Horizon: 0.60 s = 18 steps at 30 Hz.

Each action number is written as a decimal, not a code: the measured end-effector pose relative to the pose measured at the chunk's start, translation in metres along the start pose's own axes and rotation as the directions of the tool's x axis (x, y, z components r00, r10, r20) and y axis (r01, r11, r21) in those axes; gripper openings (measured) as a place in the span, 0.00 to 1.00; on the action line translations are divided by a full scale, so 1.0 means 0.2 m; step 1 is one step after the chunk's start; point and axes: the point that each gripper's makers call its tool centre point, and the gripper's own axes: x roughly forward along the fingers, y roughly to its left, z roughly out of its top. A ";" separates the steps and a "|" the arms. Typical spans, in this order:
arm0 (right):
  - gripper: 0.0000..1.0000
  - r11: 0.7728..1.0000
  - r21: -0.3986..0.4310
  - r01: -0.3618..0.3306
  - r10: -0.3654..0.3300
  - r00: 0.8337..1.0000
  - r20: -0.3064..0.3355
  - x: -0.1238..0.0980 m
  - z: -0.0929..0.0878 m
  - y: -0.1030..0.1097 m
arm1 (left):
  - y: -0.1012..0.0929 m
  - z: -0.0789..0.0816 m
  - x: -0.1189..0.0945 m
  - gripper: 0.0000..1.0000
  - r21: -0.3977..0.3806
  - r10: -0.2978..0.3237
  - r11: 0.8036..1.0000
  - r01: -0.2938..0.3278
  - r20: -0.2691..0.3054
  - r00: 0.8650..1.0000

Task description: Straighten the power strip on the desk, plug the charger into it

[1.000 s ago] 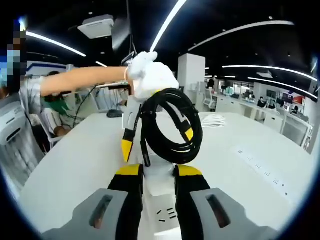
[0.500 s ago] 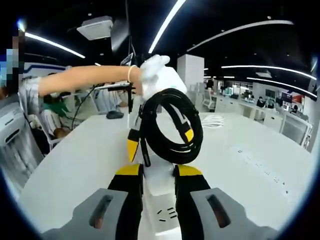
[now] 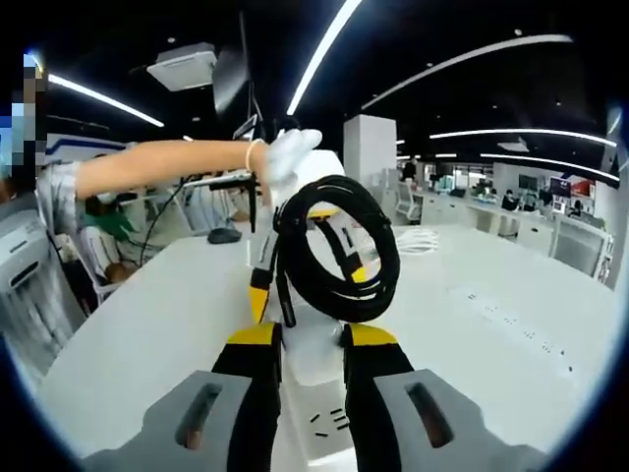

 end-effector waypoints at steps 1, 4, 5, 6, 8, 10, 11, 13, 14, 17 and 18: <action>0.22 1.000 0.000 0.000 0.000 1.000 0.001 0.00 0.00 0.00 | 0.00 0.00 0.00 0.76 0.005 -0.008 1.000 0.008 -0.003 1.000; 0.22 1.000 0.001 0.002 -0.002 1.000 0.003 0.00 0.00 -0.01 | -0.02 0.01 0.00 0.68 0.021 -0.029 0.999 0.030 -0.010 1.000; 0.22 1.000 0.002 0.003 -0.003 1.000 0.004 0.00 0.00 -0.01 | -0.01 0.01 0.00 0.67 0.028 -0.026 0.999 0.026 -0.011 1.000; 0.22 1.000 0.002 0.003 -0.003 1.000 0.006 0.00 0.00 -0.01 | -0.01 0.02 0.00 0.67 0.034 -0.025 0.999 0.026 -0.015 1.000; 0.22 1.000 0.004 0.005 -0.005 1.000 0.009 0.00 0.00 -0.01 | -0.01 0.01 0.00 0.67 0.035 -0.026 0.999 0.026 -0.022 0.999; 0.22 1.000 0.005 0.007 -0.007 1.000 0.015 0.00 0.00 -0.01 | -0.01 0.01 0.00 0.66 0.037 -0.027 0.999 0.028 -0.027 0.999; 0.22 1.000 0.007 0.008 -0.008 1.000 0.018 0.00 0.00 -0.01 | -0.01 0.01 0.00 0.66 0.038 -0.028 0.999 0.029 -0.027 0.999; 0.22 1.000 0.008 0.010 -0.010 1.000 0.024 0.00 -0.01 0.00 | -0.01 0.01 0.00 0.66 0.042 -0.029 0.999 0.031 -0.025 0.999; 0.22 1.000 0.006 0.011 -0.011 1.000 0.026 0.00 -0.01 0.00 | -0.01 0.01 0.00 0.65 0.043 -0.029 0.999 0.030 -0.024 0.999; 0.23 1.000 -0.012 0.012 -0.012 1.000 0.020 0.00 -0.01 0.00 | -0.02 0.01 0.00 0.65 0.043 -0.028 0.999 0.029 -0.017 0.999; 0.24 1.000 -0.014 0.012 -0.012 1.000 0.011 0.00 -0.01 0.01 | -0.02 0.01 0.00 0.65 0.043 -0.028 0.999 0.029 -0.011 1.000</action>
